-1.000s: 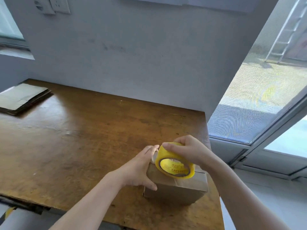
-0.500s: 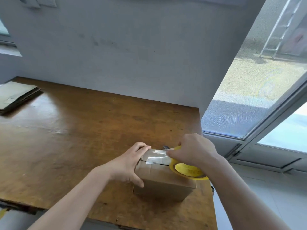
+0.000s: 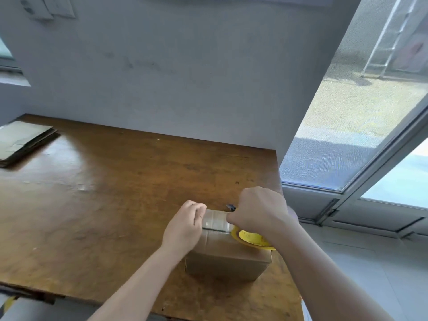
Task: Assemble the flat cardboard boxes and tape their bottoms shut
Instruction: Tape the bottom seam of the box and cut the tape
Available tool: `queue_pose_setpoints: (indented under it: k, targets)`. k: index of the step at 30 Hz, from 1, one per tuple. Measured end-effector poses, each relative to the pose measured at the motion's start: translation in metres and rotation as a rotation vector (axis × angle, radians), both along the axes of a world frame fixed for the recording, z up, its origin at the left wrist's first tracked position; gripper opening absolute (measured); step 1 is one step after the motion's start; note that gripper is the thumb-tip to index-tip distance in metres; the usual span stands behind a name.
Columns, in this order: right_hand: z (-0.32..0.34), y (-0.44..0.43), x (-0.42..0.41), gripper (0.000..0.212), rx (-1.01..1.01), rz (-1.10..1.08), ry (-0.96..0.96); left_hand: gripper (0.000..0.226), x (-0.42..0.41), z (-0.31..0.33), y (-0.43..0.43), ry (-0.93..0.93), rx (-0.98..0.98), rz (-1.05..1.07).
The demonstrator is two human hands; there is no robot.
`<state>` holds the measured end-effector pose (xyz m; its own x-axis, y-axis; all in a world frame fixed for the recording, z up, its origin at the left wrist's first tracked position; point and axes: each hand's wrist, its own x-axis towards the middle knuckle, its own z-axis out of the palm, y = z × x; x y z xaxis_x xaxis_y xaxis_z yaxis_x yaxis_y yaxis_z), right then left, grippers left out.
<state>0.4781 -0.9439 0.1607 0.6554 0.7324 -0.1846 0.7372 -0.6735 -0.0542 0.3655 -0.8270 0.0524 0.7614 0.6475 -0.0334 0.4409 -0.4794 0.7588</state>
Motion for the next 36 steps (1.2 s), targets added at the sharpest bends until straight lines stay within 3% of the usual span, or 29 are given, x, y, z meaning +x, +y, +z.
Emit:
queue_pose_setpoints:
  k: [5,13,19,23,28,36]
  targets:
    - [0.002,-0.013,0.007,0.027,0.052,-0.046,0.062,0.036,0.004,-0.010,-0.003,-0.004,0.035,0.000]
    - [-0.008,-0.036,0.031,0.059,0.264,-0.050,0.245,0.034,0.003,-0.010,-0.002,0.025,0.097,0.003]
    - [-0.013,-0.063,0.057,0.058,0.360,-0.098,0.426,0.031,0.004,-0.011,-0.002,0.035,0.126,-0.010]
    - [-0.017,-0.068,0.059,0.062,0.355,-0.114,0.345,0.028,0.003,-0.014,0.000,0.021,0.128,-0.008]
    - [-0.007,-0.080,0.057,0.056,0.189,-0.200,0.049,0.026,0.005,-0.013,-0.001,0.039,0.161,-0.019]
    - [-0.042,-0.097,0.064,0.059,0.195,-0.205,0.130,0.021,0.005,-0.015,-0.001,0.009,0.145,-0.020]
